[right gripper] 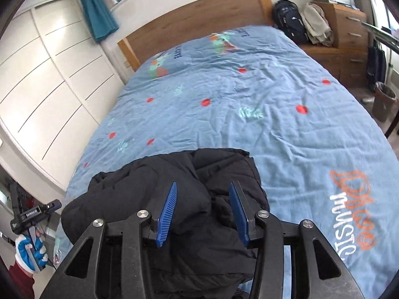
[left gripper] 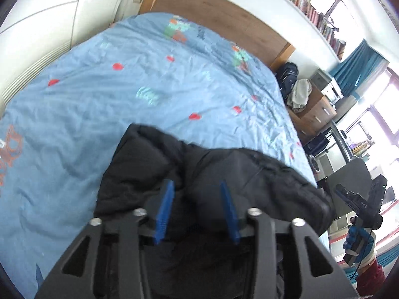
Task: Fold large clothes
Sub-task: 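Lay the hem over the collar and press it flat with both tools, then open both tools and release the folded jacket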
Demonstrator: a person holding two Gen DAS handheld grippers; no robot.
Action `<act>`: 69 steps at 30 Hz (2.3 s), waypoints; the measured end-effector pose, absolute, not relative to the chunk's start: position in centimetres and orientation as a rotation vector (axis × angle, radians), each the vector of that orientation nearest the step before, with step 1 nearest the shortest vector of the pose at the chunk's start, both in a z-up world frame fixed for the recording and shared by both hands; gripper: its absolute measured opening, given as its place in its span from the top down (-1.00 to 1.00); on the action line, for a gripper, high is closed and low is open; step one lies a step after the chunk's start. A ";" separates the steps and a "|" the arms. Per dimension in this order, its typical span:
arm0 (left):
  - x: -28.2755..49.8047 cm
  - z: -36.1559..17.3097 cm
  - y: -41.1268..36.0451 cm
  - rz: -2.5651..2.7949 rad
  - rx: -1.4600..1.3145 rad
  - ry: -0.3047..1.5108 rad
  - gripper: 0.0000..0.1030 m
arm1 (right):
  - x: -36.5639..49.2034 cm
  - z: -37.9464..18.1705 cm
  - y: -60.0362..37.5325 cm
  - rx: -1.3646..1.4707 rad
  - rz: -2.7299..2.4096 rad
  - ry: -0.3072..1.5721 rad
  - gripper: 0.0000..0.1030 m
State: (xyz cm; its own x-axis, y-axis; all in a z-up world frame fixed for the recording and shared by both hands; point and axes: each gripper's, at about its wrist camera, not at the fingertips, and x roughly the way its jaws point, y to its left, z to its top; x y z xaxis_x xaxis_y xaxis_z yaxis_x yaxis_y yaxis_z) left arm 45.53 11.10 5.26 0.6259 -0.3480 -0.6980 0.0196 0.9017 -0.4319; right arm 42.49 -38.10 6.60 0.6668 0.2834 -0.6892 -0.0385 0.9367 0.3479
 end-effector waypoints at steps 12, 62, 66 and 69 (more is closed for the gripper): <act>48.3 0.4 1.9 -0.321 -0.297 1.001 0.06 | 45.6 4.2 -27.6 0.133 0.404 0.936 -0.13; 40.6 -9.7 -5.5 -0.366 -0.031 0.779 -0.14 | 40.4 -6.9 -28.3 -0.091 0.324 0.808 -0.34; 40.3 -9.8 -5.6 -0.362 -0.026 0.765 -0.15 | 39.8 -7.0 -28.2 -0.101 0.317 0.800 -0.34; 40.0 -9.9 -5.6 -0.357 -0.023 0.755 -0.15 | 39.6 -7.1 -28.2 -0.102 0.313 0.797 -0.34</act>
State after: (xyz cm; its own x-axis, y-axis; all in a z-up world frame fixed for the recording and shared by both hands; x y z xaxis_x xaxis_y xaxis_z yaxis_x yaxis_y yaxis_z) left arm 40.02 -5.56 -9.94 0.6714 -0.3248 -0.6661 0.3083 0.9398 -0.1475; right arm 39.58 -28.16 -7.10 0.6553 0.2379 -0.7170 -0.3140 0.9490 0.0280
